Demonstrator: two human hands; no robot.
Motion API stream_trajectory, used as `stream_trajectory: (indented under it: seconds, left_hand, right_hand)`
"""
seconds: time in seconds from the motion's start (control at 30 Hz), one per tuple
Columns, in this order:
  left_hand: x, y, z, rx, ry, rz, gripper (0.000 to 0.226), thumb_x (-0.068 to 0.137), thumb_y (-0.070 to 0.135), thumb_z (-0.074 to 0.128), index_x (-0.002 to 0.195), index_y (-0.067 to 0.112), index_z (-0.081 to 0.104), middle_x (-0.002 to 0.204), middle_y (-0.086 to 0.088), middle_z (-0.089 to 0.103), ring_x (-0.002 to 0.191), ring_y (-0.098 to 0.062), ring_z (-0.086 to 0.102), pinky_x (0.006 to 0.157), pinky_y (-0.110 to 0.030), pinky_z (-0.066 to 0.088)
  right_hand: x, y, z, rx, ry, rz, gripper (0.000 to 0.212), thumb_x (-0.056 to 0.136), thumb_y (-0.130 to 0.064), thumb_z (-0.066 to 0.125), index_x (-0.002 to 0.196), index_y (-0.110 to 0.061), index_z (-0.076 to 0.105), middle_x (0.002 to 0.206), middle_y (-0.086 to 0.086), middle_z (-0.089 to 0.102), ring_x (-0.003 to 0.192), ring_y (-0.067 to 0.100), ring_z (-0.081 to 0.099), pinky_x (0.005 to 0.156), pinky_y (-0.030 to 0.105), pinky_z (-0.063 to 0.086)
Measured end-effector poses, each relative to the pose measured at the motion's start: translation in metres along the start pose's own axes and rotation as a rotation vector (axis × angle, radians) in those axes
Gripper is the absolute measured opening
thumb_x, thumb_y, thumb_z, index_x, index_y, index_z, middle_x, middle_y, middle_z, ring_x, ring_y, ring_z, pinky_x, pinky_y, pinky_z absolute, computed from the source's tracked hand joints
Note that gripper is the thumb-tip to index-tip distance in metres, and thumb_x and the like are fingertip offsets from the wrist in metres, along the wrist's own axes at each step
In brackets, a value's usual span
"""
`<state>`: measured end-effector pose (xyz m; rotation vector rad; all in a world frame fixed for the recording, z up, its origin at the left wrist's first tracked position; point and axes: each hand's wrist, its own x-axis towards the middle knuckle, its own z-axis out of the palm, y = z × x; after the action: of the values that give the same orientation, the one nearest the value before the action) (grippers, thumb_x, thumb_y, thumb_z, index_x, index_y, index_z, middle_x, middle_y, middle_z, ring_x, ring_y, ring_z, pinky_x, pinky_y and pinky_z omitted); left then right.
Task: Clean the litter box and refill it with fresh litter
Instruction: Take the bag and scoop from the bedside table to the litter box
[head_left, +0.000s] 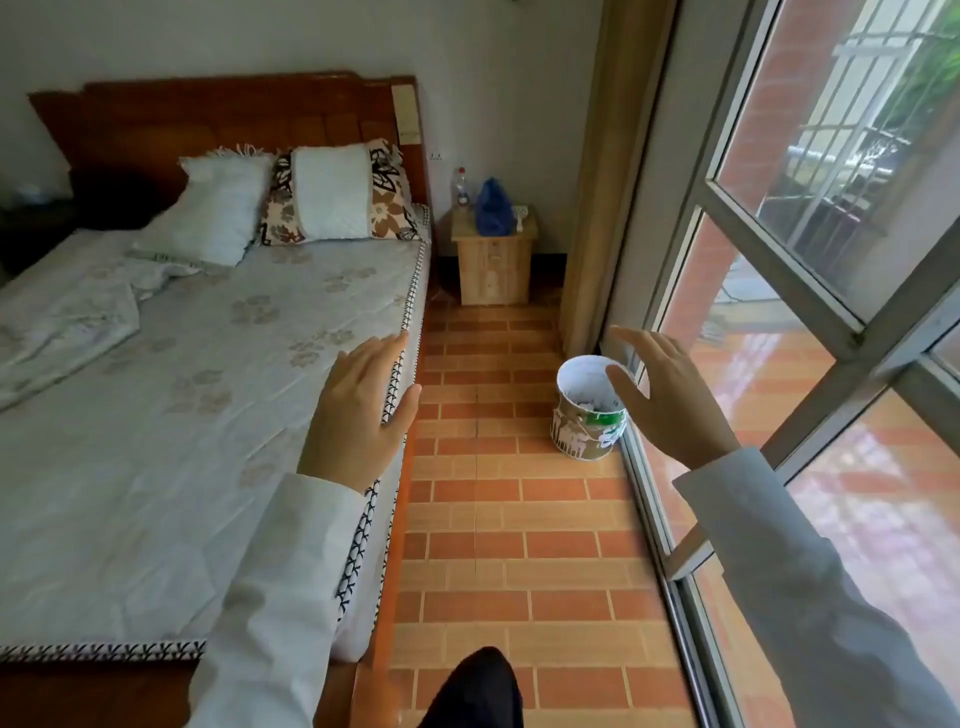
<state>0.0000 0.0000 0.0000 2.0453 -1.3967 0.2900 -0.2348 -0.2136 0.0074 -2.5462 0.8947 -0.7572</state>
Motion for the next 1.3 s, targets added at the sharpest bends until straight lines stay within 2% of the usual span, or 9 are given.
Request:
stream_trajectory:
  seconds: [0.13,0.27,0.4,0.5,0.7,0.87,1.07,1.3]
  left_hand:
    - [0.004,-0.011,0.01,-0.011,0.009,-0.023,0.047,0.093,0.03,0.051,0.136,0.012,0.045,0.135,-0.009,0.051,0.127,-0.023,0.045,0.104,-0.052,0.038]
    - [0.018,-0.031,0.024,0.011,-0.008,-0.039,0.048,0.092,0.034,0.047,0.136,0.012,0.045,0.135,-0.008,0.052,0.127,-0.024,0.046,0.104,-0.052,0.039]
    - [0.047,-0.059,0.047,0.008,-0.018,-0.062,0.048,0.093,0.034,0.047,0.135,0.013,0.046,0.135,-0.008,0.053,0.127,-0.024,0.045,0.103,-0.053,0.039]
    - [0.079,-0.082,0.064,0.015,-0.011,-0.057,0.047,0.093,0.033,0.046,0.135,0.013,0.046,0.135,-0.007,0.053,0.127,-0.023,0.044,0.103,-0.053,0.039]
    - [0.18,-0.14,0.096,0.014,-0.023,-0.09,0.046,0.093,0.03,0.049,0.136,0.015,0.045,0.136,-0.005,0.052,0.127,-0.021,0.045,0.11,-0.048,0.032]
    - [0.274,-0.185,0.122,-0.001,-0.032,-0.066,0.045,0.092,0.03,0.049,0.134,0.014,0.047,0.134,-0.005,0.053,0.124,-0.023,0.047,0.104,-0.051,0.037]
    - [0.363,-0.224,0.161,-0.043,-0.036,-0.031,0.044,0.092,0.026,0.052,0.133,0.012,0.048,0.132,-0.006,0.054,0.123,-0.019,0.045,0.103,-0.052,0.038]
    - [0.463,-0.265,0.222,-0.055,-0.054,-0.026,0.045,0.092,0.028,0.052,0.135,0.014,0.047,0.133,-0.004,0.054,0.123,-0.018,0.048,0.104,-0.05,0.038]
  right_hand:
    - [0.011,0.005,0.013,-0.004,-0.023,0.009,0.043,0.095,-0.025,0.052,0.136,-0.013,0.048,0.132,0.008,0.055,0.125,0.025,0.045,0.102,0.04,0.039]
    - [0.034,0.013,0.032,0.004,-0.038,0.011,0.042,0.095,-0.025,0.053,0.134,-0.013,0.05,0.13,0.008,0.056,0.123,0.025,0.046,0.101,0.039,0.041]
    - [0.072,0.023,0.06,-0.001,-0.073,0.027,0.041,0.095,-0.028,0.052,0.134,-0.016,0.05,0.131,0.006,0.056,0.124,0.024,0.046,0.1,0.046,0.043]
    - [0.107,0.03,0.08,-0.003,-0.089,0.034,0.041,0.095,-0.028,0.051,0.134,-0.015,0.05,0.131,0.006,0.056,0.124,0.024,0.046,0.102,0.04,0.039]
    - [0.222,0.042,0.121,-0.009,-0.136,0.055,0.043,0.096,-0.027,0.051,0.136,-0.014,0.048,0.133,0.006,0.054,0.129,0.023,0.042,0.104,0.036,0.037]
    - [0.316,0.058,0.149,-0.01,-0.115,0.063,0.042,0.096,-0.025,0.051,0.136,-0.012,0.048,0.131,0.008,0.055,0.127,0.025,0.043,0.103,0.037,0.038]
    - [0.398,0.087,0.177,-0.014,-0.103,0.123,0.042,0.095,-0.023,0.052,0.134,-0.01,0.05,0.128,0.01,0.057,0.126,0.029,0.045,0.102,0.035,0.037]
    - [0.494,0.133,0.221,0.004,-0.145,0.15,0.043,0.097,-0.027,0.048,0.137,-0.013,0.046,0.13,0.008,0.055,0.13,0.025,0.041,0.105,0.037,0.036]
